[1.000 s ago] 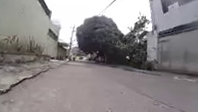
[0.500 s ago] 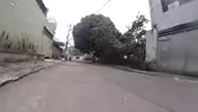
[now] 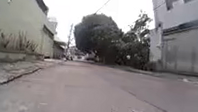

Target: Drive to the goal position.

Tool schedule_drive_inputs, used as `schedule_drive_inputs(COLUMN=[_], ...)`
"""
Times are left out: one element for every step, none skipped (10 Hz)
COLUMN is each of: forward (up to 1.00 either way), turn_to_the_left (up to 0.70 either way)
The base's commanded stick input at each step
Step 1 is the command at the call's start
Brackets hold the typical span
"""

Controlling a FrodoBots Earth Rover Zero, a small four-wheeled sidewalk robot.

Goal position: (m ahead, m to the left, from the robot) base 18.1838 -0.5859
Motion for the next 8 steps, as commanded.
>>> schedule_drive_inputs(forward=[0.70, 0.70, 0.70, 0.70, 0.70, 0.70, 0.70, 0.70], turn_to_the_left=[0.00, 0.00, 0.00, 0.00, 0.00, -0.02, -0.22, -0.34])
